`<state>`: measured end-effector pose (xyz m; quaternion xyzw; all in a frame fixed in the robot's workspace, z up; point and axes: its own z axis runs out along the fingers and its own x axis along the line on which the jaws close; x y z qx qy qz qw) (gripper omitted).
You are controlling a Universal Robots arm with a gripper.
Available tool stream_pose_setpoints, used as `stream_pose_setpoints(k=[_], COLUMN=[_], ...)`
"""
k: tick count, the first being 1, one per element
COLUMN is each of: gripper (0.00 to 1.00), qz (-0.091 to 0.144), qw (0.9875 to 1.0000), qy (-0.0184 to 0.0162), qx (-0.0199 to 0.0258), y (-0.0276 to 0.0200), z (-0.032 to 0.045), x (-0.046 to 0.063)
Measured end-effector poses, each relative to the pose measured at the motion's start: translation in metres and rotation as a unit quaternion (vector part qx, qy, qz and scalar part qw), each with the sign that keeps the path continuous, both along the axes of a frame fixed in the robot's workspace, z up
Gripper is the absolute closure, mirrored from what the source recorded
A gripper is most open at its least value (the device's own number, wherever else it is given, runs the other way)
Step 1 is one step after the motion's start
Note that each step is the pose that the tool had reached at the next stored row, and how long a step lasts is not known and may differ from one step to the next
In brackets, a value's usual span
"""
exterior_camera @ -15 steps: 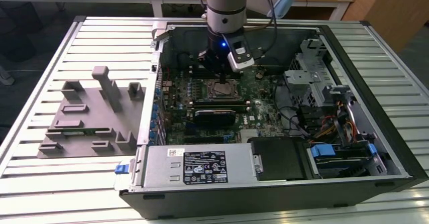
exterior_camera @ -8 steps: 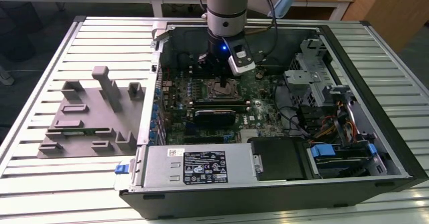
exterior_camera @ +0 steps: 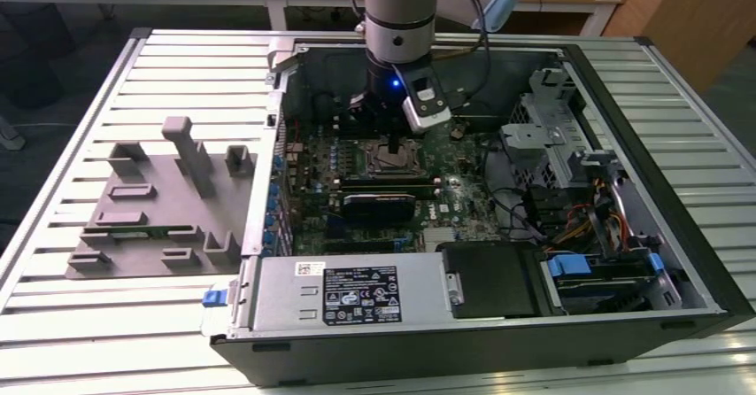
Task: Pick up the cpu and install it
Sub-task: 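Install the first cpu locking lever, then install the second cpu locking lever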
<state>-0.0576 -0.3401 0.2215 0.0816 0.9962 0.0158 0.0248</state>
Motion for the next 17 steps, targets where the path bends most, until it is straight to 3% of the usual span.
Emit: stream_pose_setpoints(k=[9, 17], gripper=[0.89, 0.89], qz=[0.000, 0.000], qw=[1.0000, 1.0000], qy=[-0.0001, 0.0000], qx=[0.0000, -0.0002], y=[0.0000, 0.0000], z=[0.0196, 0.0220], x=[0.000, 0.000])
